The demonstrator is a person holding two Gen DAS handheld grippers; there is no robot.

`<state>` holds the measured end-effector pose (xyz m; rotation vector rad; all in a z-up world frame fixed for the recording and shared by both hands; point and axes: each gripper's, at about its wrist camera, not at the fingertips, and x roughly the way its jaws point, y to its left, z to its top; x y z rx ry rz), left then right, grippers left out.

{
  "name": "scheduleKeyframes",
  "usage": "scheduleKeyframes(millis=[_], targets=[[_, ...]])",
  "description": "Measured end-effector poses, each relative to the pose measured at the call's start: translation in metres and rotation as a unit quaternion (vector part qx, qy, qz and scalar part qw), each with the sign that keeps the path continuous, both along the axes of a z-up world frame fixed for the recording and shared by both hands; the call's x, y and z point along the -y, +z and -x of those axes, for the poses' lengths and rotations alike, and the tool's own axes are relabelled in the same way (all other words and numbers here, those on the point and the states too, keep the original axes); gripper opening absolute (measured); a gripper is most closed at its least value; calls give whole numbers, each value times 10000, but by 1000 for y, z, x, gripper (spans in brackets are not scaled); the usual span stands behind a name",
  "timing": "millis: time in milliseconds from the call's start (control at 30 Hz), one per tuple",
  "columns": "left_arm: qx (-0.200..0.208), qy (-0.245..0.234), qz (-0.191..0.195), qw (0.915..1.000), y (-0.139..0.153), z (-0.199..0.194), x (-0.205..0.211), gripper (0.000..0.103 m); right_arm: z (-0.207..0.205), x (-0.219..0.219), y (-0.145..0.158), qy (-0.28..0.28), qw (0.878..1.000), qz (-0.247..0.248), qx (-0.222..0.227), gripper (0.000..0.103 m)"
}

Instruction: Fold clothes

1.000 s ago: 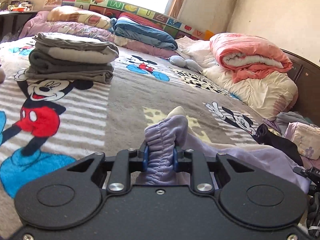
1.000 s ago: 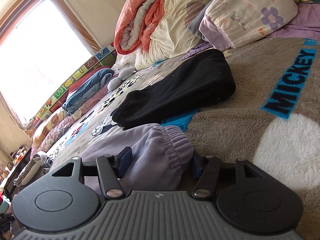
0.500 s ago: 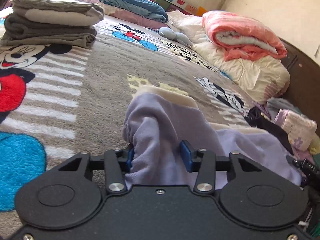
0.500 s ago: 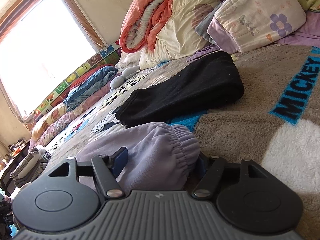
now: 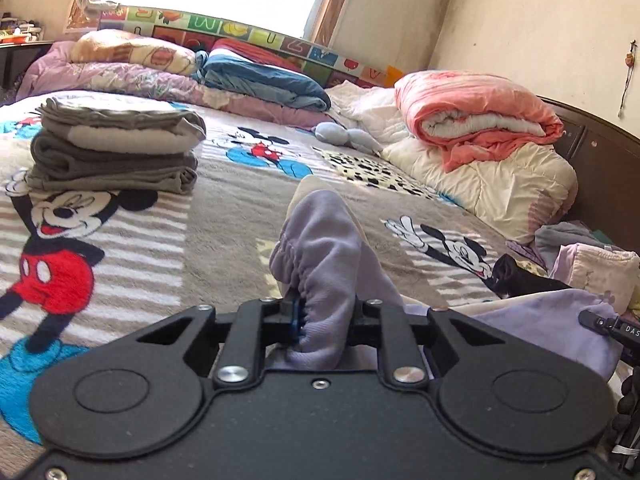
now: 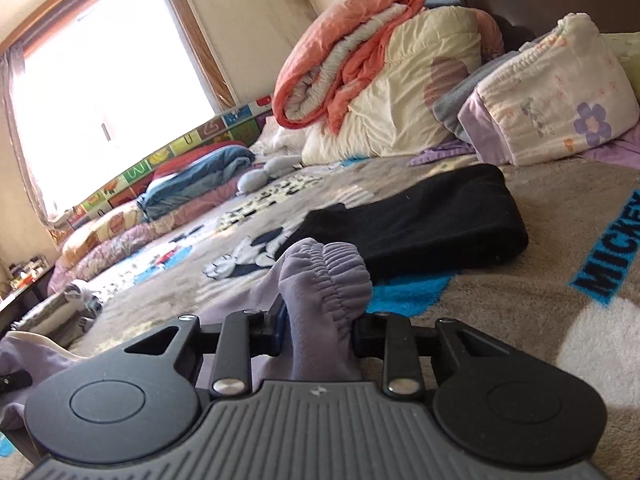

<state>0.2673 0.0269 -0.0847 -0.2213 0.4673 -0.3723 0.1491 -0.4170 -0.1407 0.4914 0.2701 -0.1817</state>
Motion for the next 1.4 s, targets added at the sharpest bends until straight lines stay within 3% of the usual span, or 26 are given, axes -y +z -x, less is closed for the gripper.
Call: scheduleKeyframes(millis=[167, 267, 433, 567, 667, 767, 833, 867, 900, 967, 1167, 1400], targets=[[77, 622, 117, 9980, 7, 1, -46, 14, -12, -29, 27, 385, 9977, 319, 463, 30], [82, 1042, 210, 9943, 6, -3, -77, 14, -31, -43, 29, 598, 9962, 309, 556, 30], [58, 1339, 304, 9905, 2, -10, -100, 14, -66, -59, 34, 947, 9924, 425, 663, 30], [-266, 1381, 169, 9899, -12, -22, -96, 14, -78, -56, 23, 1020, 9942, 293, 155, 30], [-640, 1118, -40, 9917, -25, -32, -86, 15, -85, -52, 13, 1055, 9938, 171, -291, 30], [-876, 1065, -137, 9904, -32, -33, -85, 22, -91, -48, 4, 1102, 9916, -1, -675, 31], [-937, 1108, -151, 9893, -33, -33, -85, 51, -91, -41, 2, 1189, 9901, -330, -673, 36], [-921, 1169, -169, 9887, -32, -32, -86, 54, -91, -38, 1, 1232, 9889, -494, -671, 38], [-899, 1206, -174, 9885, -31, -32, -87, 56, -92, -36, 2, 1280, 9880, -559, -664, 47], [-892, 1326, -150, 9870, -26, -32, -94, 56, -97, -34, 7, 1375, 9875, -430, -640, 57], [-731, 1497, -462, 9849, -3, -33, -103, 56, -108, -16, 17, 1438, 9869, -355, -636, 59], [-529, 1494, -690, 9850, 22, -37, -106, 56, -129, -31, 44, 1933, 9761, 548, -825, 61]])
